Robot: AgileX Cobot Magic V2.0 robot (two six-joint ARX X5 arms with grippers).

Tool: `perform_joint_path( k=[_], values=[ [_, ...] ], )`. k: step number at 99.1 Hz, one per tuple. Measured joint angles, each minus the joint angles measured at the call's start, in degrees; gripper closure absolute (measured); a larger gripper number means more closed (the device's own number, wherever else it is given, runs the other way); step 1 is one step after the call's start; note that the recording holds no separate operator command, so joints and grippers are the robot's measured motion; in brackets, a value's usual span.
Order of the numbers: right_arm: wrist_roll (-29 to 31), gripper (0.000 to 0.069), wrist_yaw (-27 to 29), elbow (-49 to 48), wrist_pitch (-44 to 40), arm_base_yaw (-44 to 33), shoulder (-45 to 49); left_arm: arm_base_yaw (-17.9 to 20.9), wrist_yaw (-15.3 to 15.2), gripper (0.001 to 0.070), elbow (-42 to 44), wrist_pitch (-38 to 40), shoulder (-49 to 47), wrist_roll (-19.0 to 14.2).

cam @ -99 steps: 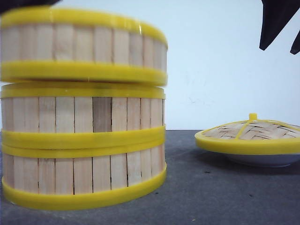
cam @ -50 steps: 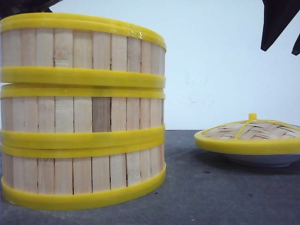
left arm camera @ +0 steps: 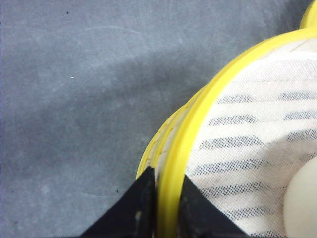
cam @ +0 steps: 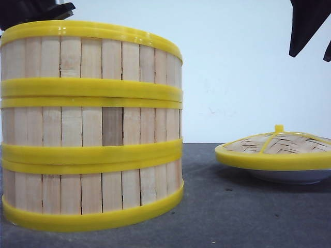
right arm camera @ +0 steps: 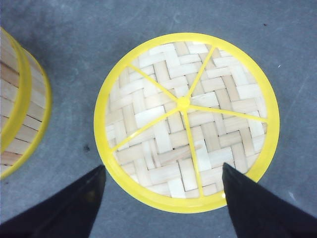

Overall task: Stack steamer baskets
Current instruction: 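Settle the basket on the stack and open the left gripper, then grasp the center knob of the bamboo lid with the right gripper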

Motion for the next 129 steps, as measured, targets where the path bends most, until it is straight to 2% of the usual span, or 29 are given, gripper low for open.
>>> perform_joint_path(
  k=[16, 35, 46, 57, 67, 90, 112, 129],
  values=[
    [0.00, 0.0227, 0.02, 0.00, -0.02, 0.00, 0.00, 0.00, 0.15, 0.0658, 0.00, 0.07, 0.00, -0.04],
    [0.00, 0.0227, 0.20, 0.00, 0.70, -0.02, 0.00, -0.02, 0.22, 0.0489, 0.00, 0.52, 0.00, -0.02],
    [0.02, 0.0227, 0.24, -0.09, 3.28, -0.02, 0.00, -0.02, -1.68, 0.0443, 0.02, 0.52, -0.09, -0.02],
    [0.35, 0.0227, 0.22, -1.95, 8.09, -0.02, 0.11, -0.02, -5.68, 0.0435, 0.87, -0.04, -1.14, -0.02],
    [0.61, 0.0227, 0.22, -3.96, 10.16, -0.02, 1.25, -0.15, -7.50, 0.0434, 1.53, -0.11, -4.37, -0.04],
    [0.66, 0.0227, 0.22, -7.37, 17.53, -0.04, 6.08, 0.20, -9.18, 0.0434, 2.71, -1.51, -14.56, -0.07],
    [0.74, 0.0229, 0.24, -7.37, 22.03, -0.04, 11.82, 1.66, -12.37, 0.0434, 2.69, -9.49, -17.68, -0.26],
    [0.90, 0.0299, 0.24, -7.37, 23.76, -0.04, 16.17, 2.82, -12.52, 0.0434, 0.63, -11.61, -20.79, -0.52]
  ],
)
